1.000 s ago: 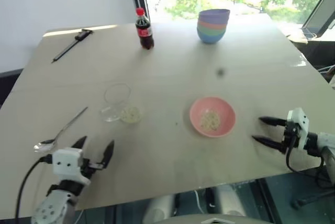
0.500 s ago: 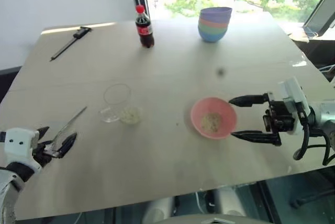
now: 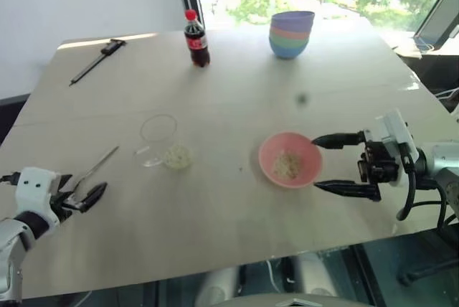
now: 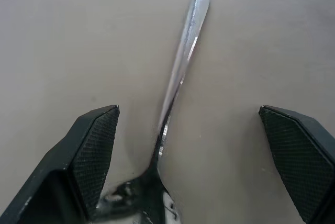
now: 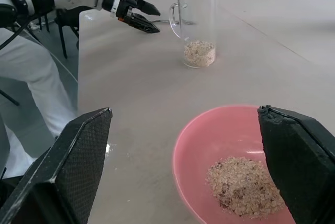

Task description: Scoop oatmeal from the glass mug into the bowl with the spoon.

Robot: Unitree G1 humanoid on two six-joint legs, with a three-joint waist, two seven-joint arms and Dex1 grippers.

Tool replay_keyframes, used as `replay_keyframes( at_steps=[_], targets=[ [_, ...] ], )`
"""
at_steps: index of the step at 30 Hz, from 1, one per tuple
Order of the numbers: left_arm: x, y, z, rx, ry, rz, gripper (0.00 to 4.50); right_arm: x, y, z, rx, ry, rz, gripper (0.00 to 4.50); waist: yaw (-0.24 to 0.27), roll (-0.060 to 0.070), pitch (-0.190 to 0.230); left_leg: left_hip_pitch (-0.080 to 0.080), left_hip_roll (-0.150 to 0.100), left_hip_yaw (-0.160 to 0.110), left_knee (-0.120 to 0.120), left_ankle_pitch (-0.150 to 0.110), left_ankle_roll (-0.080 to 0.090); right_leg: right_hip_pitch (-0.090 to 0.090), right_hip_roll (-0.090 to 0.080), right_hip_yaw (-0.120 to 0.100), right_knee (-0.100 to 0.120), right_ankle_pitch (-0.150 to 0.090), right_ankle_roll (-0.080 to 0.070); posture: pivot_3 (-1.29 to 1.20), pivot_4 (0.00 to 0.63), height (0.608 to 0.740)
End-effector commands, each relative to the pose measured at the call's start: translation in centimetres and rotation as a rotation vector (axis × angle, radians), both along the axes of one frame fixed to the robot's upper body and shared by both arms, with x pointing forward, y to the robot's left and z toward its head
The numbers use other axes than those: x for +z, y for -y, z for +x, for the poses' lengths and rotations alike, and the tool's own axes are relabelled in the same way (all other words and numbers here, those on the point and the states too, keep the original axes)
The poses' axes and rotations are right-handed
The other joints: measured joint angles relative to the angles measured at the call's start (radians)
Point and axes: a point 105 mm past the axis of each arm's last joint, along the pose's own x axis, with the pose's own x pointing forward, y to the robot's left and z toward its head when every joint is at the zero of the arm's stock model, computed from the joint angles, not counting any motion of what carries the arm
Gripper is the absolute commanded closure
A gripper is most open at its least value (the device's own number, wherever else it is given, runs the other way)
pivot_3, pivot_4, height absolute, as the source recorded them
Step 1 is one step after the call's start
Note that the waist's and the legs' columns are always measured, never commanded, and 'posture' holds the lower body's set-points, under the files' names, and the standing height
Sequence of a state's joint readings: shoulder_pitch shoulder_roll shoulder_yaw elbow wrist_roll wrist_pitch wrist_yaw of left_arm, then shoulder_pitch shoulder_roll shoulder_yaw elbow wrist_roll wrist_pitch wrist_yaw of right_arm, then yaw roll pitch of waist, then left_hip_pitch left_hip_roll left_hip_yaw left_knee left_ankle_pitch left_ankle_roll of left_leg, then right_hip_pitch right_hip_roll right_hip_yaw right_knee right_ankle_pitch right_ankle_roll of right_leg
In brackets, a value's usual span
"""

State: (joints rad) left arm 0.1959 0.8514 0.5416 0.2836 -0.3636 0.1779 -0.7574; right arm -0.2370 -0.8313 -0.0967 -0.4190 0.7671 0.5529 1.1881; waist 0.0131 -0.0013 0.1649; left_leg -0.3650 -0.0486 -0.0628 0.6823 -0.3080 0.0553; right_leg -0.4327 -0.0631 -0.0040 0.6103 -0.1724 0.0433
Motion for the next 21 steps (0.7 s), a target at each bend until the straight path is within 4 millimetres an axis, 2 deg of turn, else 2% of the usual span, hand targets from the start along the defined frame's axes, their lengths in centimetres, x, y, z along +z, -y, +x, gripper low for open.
replay_keyframes(
  at_steps=[1, 2, 6, 10, 13, 16, 18, 21],
  targets=[
    [-1.3, -1.6, -1.0, 0.047, -0.1, -0.044, 0.0, 0.6, 0.2, -0.1, -0.014, 0.048, 0.017, 0.02, -0.001, 0.0, 0.0, 0.0, 0.0, 0.001, 0.0, 0.0, 0.0, 0.0, 0.0, 0.0, 0.0, 0.0, 0.0, 0.0, 0.15, 0.74],
    [-1.6, -1.7, -1.2, 0.04, -0.124, -0.056, 0.0, 0.6, 0.2, -0.1, -0.015, 0.048, 0.018, 0.02, -0.002, 0.0, 0.0, 0.0, 0.0, 0.001, 0.0, 0.0, 0.0, 0.0, 0.0, 0.0, 0.0, 0.0, 0.0, 0.0, 0.15, 0.74],
    [-2.4, -1.7, -1.3, 0.037, -0.183, -0.148, 1.19, 0.7, 0.3, 0.0, -0.024, 0.05, 0.031, 0.0, -0.004, 0.001, 0.0, 0.0, 0.0, 0.002, -0.001, 0.0, 0.0, 0.0, 0.0, 0.001, 0.0, 0.0, 0.0, 0.0, 0.15, 0.74],
    [-2.6, -1.0, -1.4, 0.015, -0.197, -0.175, 3.17, 0.5, 0.5, 0.1, -0.05, 0.058, 0.038, 0.0, -0.005, 0.005, -0.002, 0.002, 0.0, 0.002, -0.002, 0.0, 0.0, 0.0, 0.0, 0.001, 0.0, 0.0, 0.0, 0.0, 0.15, 0.74],
    [-2.4, -0.6, -1.4, 0.003, -0.18, -0.17, 4.47, 1.1, 0.5, 0.6, -0.075, 0.055, 0.082, 0.0, -0.009, 0.007, -0.003, 0.002, 0.0, 0.003, -0.003, 0.0, 0.0, 0.0, -0.001, 0.003, 0.0, 0.0, 0.0, 0.0, 0.15, 0.74],
    [-0.9, -0.6, -1.0, 0.015, -0.087, -0.14, 4.47, 0.9, 0.3, 1.1, -0.07, 0.065, 0.071, 0.0, -0.009, 0.006, -0.002, 0.002, -0.001, 0.003, -0.003, 0.0, 0.0, 0.0, -0.001, 0.004, 0.0, 0.0, 0.0, 0.0, 0.15, 0.74],
    [0.9, -1.0, -0.5, 0.049, 0.025, -0.076, 4.47, 0.9, 0.2, 1.2, -0.061, 0.048, 0.086, 0.0, -0.008, 0.006, -0.002, 0.001, -0.001, 0.003, -0.003, 0.0, 0.0, 0.0, -0.002, 0.006, -0.001, 0.0, 0.0, 0.0, 0.15, 0.74],
    [5.3, 0.2, 0.5, 0.054, 0.261, -0.084, 4.47, 0.7, 0.1, 1.7, -0.047, 0.044, 0.07, 0.0, -0.002, 0.002, -0.001, 0.0, 0.0, 0.002, -0.003, 0.0, -0.001, -0.001, -0.002, 0.006, -0.002, 0.0, 0.0, 0.0, 0.15, 0.74]
  ],
)
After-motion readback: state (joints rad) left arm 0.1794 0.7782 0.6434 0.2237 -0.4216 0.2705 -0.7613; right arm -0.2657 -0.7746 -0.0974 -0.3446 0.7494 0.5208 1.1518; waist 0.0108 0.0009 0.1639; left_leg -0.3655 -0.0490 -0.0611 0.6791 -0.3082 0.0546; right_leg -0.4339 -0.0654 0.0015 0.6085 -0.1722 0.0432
